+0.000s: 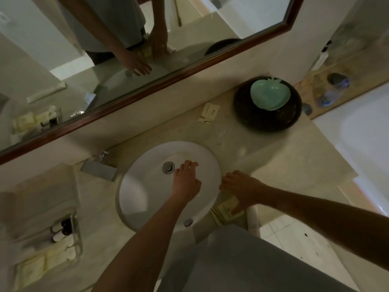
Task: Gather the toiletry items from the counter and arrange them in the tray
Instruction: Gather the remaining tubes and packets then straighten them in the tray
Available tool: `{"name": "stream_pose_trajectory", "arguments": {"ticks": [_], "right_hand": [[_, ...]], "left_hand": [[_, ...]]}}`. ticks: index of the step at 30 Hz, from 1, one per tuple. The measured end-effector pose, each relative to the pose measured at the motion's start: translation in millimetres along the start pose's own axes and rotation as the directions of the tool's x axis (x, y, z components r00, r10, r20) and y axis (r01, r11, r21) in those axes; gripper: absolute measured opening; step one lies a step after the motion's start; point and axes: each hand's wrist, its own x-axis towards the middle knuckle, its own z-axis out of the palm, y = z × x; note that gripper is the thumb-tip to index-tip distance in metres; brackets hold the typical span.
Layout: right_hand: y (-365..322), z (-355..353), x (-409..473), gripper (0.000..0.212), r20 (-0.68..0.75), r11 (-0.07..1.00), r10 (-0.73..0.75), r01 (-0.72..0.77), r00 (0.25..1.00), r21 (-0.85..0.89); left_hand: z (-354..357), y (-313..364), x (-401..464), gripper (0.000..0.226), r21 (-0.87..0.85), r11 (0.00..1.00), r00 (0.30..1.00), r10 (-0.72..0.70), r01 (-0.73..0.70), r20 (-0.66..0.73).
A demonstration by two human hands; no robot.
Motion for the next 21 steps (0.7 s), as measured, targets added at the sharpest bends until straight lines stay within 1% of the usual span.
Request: {"name": "stream_pose_trajectory", "arguments": {"ticks": [2,4,6,8,10,12,14,16,18,21], "right_hand": [[-18.7,21.0,-5.8,0.079,0.010,1.000,0.000,0.000,1.000,0.006],[-21.5,30.3,-5.6,0.070,0.011,1.000,0.012,-0.012,1.000,-0.015],[-8.9,27.5,2.4,0.061,-0.005,1.000,0.024,-0.024,1.000,-0.015],[11.6,14.7,12.2,0.056,-0.023,0.998,0.066,-0.067,0.998,-0.018],[36.4,-1.8,19.1,0.054,-0.117,0.991,0.128,-0.132,0.985,-0.025],[64.4,-17.0,22.2,0.057,-0.232,0.975,0.218,-0.204,0.948,0.083],[87.5,-31.6,24.2,0.069,-0.262,0.946,0.313,-0.277,0.913,0.168],[97.0,-38.7,23.0,0.076,-0.254,0.920,0.382,-0.340,0.888,0.194],[93.8,-36.7,16.6,0.072,-0.302,0.896,0.433,-0.367,0.849,0.251],[75.7,-20.8,-1.0,0.062,-0.386,0.859,0.488,-0.355,0.783,0.369]], "left_hand": [[3.1,-2.0,12.0,0.056,-0.008,1.000,1.000,-0.002,0.002,0.018],[6.3,-2.1,23.9,0.055,-0.011,1.000,0.999,0.009,-0.009,0.036],[7.4,-1.2,37.7,0.055,-0.008,1.000,0.999,0.023,-0.022,0.033],[6.7,-0.3,54.9,0.055,0.013,0.999,0.999,0.044,-0.044,-0.002],[3.9,0.3,79.4,0.054,0.030,0.998,0.997,0.062,-0.061,-0.053],[-2.2,3.2,111.1,0.050,0.036,0.998,0.994,0.062,-0.059,-0.086],[-12.0,12.2,147.2,0.047,-0.017,1.000,0.994,-0.005,0.003,-0.105],[-19.5,25.5,184.2,0.047,-0.106,0.987,0.985,-0.131,0.119,-0.114],[-19.3,39.4,217.4,0.055,-0.148,0.966,0.969,-0.227,0.212,-0.096],[-9.9,49.2,250.3,0.071,-0.206,0.920,0.939,-0.343,0.333,-0.018]]}}
